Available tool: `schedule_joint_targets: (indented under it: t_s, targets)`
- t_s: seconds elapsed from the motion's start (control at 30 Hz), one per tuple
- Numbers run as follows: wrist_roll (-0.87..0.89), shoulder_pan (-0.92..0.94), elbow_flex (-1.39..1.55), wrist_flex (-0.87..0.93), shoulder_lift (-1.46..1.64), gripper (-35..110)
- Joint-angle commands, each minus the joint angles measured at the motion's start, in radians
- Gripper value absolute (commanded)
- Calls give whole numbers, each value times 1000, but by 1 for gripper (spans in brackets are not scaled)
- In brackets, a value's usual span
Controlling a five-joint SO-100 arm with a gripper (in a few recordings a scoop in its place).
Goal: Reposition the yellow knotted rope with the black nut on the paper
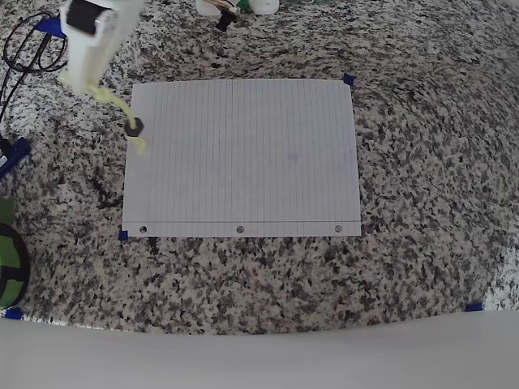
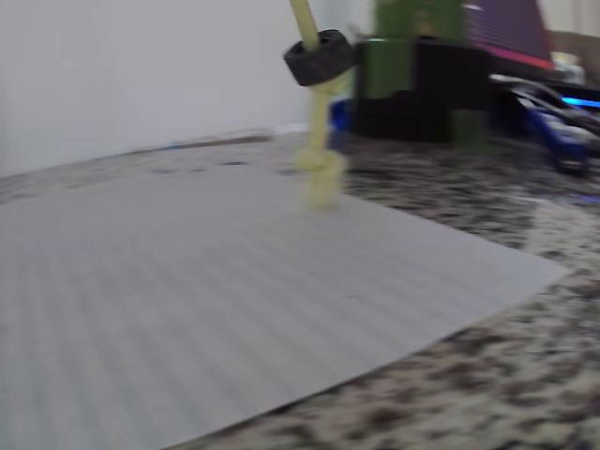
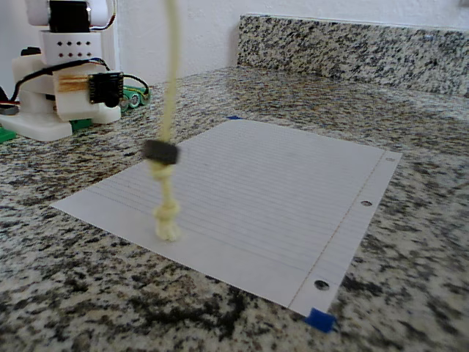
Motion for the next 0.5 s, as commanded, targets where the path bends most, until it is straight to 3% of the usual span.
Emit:
schedule_joint_targets:
  t_s: [0.0, 0.47]
  targets:
    - [29, -133, 25, -2, 29, 0]
    - [126, -459, 370, -202, 61, 0]
